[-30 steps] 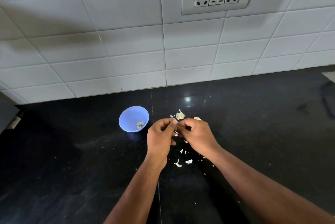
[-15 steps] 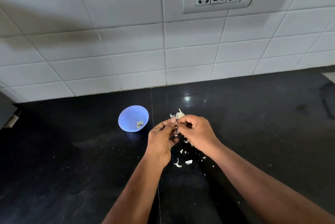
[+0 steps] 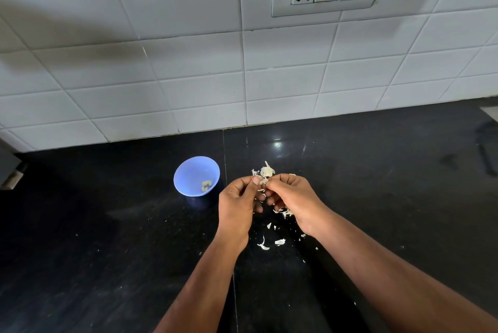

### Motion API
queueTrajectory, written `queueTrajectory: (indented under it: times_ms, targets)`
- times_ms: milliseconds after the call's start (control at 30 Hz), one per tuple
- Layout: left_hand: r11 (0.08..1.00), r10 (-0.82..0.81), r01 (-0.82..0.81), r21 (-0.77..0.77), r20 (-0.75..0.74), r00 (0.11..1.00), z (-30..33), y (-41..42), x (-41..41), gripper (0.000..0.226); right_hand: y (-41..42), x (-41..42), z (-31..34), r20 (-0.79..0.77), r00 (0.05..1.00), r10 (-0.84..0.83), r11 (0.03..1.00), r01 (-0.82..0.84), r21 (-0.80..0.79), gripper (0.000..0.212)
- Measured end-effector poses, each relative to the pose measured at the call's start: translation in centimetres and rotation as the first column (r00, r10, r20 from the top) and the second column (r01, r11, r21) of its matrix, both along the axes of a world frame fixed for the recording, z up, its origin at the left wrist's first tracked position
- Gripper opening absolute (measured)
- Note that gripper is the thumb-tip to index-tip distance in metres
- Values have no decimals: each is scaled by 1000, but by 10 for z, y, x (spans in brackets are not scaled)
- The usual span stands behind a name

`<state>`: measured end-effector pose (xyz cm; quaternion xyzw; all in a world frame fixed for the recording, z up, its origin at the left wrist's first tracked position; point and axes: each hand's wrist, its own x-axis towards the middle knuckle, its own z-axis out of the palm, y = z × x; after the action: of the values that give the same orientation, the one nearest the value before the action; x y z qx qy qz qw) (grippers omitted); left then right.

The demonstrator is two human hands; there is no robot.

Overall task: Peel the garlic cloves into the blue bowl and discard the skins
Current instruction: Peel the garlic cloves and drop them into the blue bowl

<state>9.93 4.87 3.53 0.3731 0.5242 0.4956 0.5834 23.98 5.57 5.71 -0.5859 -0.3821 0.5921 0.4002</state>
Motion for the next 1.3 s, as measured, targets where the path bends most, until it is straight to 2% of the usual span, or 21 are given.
queueTrajectory:
  times_ms: [133,233,300,333,367,433,500,600,633,667,767,800,833,867,900,967,1033,1100,1133,1200,1300]
  targets:
    - [998,-65,66,-22,33,997,2,1,-4,15,1,1,0,0,999,39,999,-39,-9,15]
    - [997,-28,36,-73,107,994,0,2,-5,15,1,2,-1,17,1000,20,1000,-20,-11,19]
    - [992,56,-37,-122,160,986,1,3,-5,15,1,5,-2,121,993,1,999,-5,32,18]
    - [987,95,-71,-142,165,982,0,4,-7,16,2,9,-4,257,966,13,997,-33,73,18]
    - [984,113,-90,-153,147,983,0,5,-8,17,4,14,-8,439,898,36,991,-90,102,21]
    - [984,96,-84,-159,71,993,1,7,-11,19,5,21,-13,732,677,72,978,-192,82,28]
    - [984,54,-53,-172,1,999,1,7,-14,17,4,23,-13,817,571,83,972,-228,61,18]
    - [984,-36,9,-180,-149,988,0,6,-18,6,2,21,-7,893,444,69,961,-269,59,24]
    - [985,-56,19,-171,-209,976,-1,6,-18,3,3,22,-7,911,407,60,963,-265,55,20]
    - [986,-64,22,-164,-258,964,-2,5,-18,3,3,22,-6,913,405,53,967,-249,54,17]
    - [987,-46,-6,-163,-315,948,-2,3,-16,8,3,22,-9,886,464,-10,980,-171,101,35]
    - [985,-30,-25,-173,-306,951,-2,3,-15,11,2,21,-10,861,506,-45,974,-168,150,29]
    - [982,-12,-45,-185,-291,957,-1,3,-15,12,2,20,-10,847,530,-43,967,-190,168,15]
    - [979,6,-63,-196,-280,960,-1,2,-16,9,1,19,-8,842,539,-8,959,-236,160,10]
    - [977,24,-81,-199,-272,962,0,2,-17,6,1,18,-8,847,529,47,951,-282,123,24]
    - [980,59,-111,-164,-292,955,5,1,-22,6,1,18,-8,866,493,88,953,-293,70,28]
    - [992,82,-117,-56,-432,898,11,5,-32,11,1,18,-10,884,460,78,964,-260,50,19]
    - [995,93,-57,77,-645,758,20,11,-43,16,1,19,-13,883,463,74,973,-226,37,17]
    - [992,114,-38,120,-727,677,24,16,-49,18,0,18,-14,883,464,62,976,-213,43,26]
    - [982,182,-60,179,-806,563,29,28,-60,24,-2,16,-16,890,455,34,980,-192,61,42]
    - [970,244,-105,221,-845,476,27,46,-78,22,-3,10,-19,882,466,66,975,-217,41,39]
